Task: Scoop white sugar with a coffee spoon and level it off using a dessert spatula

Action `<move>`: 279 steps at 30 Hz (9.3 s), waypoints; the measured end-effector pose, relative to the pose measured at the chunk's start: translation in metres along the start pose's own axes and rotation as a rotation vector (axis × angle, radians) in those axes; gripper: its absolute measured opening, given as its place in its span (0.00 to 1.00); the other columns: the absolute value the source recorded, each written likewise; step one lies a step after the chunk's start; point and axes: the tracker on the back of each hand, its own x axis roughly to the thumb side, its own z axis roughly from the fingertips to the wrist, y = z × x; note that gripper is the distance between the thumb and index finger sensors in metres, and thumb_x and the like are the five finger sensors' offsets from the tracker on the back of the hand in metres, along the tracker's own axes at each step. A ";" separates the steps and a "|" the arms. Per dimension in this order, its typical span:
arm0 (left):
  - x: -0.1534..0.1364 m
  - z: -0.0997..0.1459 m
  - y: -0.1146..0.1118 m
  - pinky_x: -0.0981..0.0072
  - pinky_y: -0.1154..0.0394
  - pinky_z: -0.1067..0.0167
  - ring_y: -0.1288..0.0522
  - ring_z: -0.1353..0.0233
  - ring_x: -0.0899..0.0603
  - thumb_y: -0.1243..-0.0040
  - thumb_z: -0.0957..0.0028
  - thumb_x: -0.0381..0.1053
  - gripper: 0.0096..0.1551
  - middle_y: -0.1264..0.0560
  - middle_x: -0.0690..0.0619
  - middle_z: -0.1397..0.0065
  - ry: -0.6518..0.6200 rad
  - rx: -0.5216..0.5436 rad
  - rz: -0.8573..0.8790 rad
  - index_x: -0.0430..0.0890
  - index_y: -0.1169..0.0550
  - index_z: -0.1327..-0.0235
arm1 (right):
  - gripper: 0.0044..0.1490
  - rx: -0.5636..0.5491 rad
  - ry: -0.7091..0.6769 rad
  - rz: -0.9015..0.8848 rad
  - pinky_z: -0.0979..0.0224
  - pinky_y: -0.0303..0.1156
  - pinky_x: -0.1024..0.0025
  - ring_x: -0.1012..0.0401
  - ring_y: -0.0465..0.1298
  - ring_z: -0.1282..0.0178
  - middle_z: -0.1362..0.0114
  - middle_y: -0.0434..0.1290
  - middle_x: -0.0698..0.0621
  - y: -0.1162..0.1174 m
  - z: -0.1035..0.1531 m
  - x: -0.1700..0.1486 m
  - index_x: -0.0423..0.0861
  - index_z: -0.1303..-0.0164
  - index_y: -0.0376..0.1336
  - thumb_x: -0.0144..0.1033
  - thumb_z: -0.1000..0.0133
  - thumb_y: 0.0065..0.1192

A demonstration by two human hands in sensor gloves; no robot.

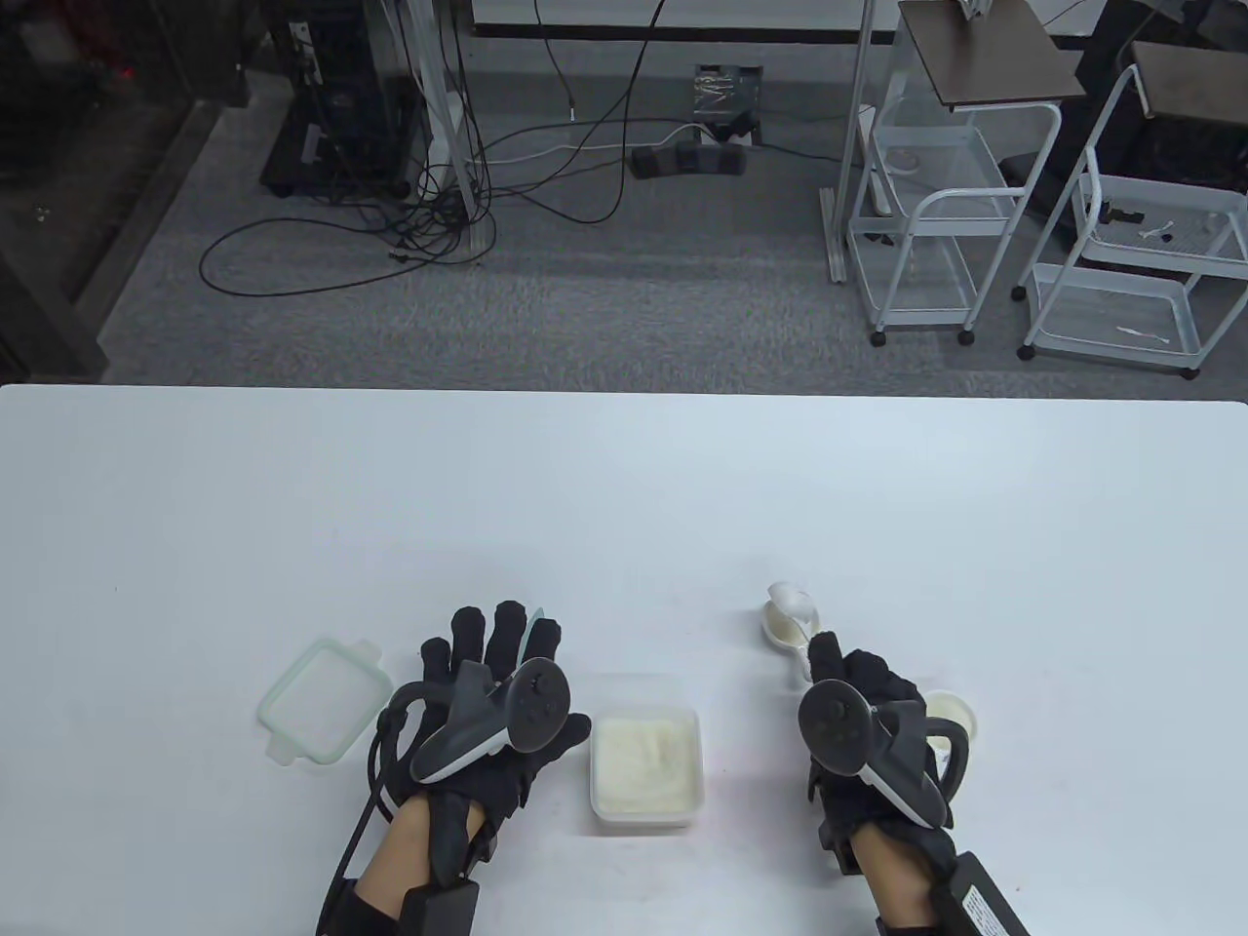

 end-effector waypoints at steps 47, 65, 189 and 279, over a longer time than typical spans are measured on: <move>0.001 -0.001 -0.003 0.20 0.52 0.29 0.54 0.18 0.20 0.53 0.57 0.77 0.60 0.57 0.36 0.11 0.001 -0.028 -0.005 0.50 0.52 0.14 | 0.29 0.117 -0.013 0.118 0.39 0.77 0.38 0.48 0.86 0.58 0.50 0.83 0.39 0.022 0.019 0.043 0.43 0.37 0.68 0.32 0.49 0.70; 0.000 -0.002 -0.003 0.20 0.52 0.29 0.53 0.18 0.20 0.52 0.57 0.76 0.61 0.57 0.34 0.11 -0.001 -0.027 0.009 0.49 0.53 0.14 | 0.30 0.165 -0.058 0.468 0.38 0.79 0.41 0.50 0.88 0.56 0.47 0.86 0.43 0.046 0.029 0.062 0.45 0.40 0.70 0.33 0.54 0.78; 0.044 0.019 0.027 0.30 0.29 0.32 0.21 0.31 0.38 0.26 0.69 0.76 0.72 0.48 0.44 0.10 -0.387 0.017 0.172 0.54 0.50 0.16 | 0.38 0.066 -0.152 -0.440 0.32 0.45 0.15 0.30 0.57 0.24 0.22 0.61 0.33 -0.016 0.027 0.048 0.38 0.24 0.49 0.40 0.43 0.46; 0.056 0.005 -0.011 0.31 0.32 0.31 0.18 0.39 0.44 0.43 0.57 0.69 0.52 0.17 0.54 0.38 -0.004 -0.171 -0.054 0.56 0.43 0.18 | 0.38 0.257 -0.052 -0.148 0.32 0.49 0.16 0.35 0.67 0.33 0.30 0.67 0.33 0.025 0.035 0.083 0.37 0.26 0.56 0.39 0.45 0.58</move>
